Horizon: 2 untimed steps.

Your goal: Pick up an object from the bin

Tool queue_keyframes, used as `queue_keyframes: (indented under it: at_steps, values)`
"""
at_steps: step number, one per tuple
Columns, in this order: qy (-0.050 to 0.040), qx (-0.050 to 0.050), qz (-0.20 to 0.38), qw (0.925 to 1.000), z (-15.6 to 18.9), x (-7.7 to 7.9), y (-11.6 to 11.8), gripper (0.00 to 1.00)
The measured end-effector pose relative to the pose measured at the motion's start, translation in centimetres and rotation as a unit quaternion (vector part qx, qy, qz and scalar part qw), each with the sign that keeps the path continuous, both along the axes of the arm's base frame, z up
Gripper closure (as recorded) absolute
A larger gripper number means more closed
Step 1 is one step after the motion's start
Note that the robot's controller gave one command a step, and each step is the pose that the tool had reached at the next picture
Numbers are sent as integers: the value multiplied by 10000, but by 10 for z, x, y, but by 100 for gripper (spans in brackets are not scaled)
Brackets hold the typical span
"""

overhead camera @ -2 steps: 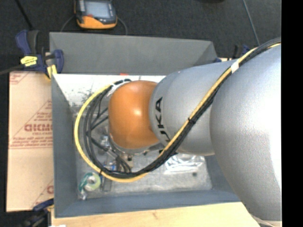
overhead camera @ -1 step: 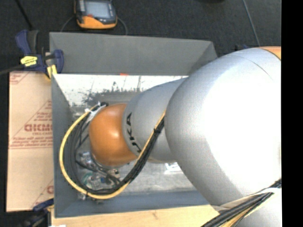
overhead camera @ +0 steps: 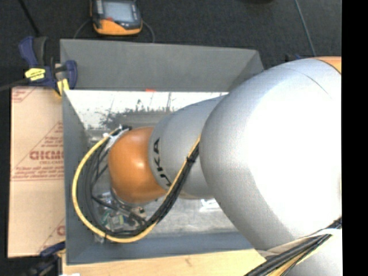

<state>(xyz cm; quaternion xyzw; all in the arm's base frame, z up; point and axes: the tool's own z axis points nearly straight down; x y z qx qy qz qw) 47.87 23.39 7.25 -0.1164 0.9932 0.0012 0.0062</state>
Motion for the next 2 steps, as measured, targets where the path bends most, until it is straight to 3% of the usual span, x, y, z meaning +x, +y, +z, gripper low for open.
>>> queue_keyframes:
  at_steps: [1, 2]
  values:
    - [4, -3, 153, 9999, 121, 12, -4, 100]
    - [-9, -3, 189, 9998, 229, 42, -5, 100]
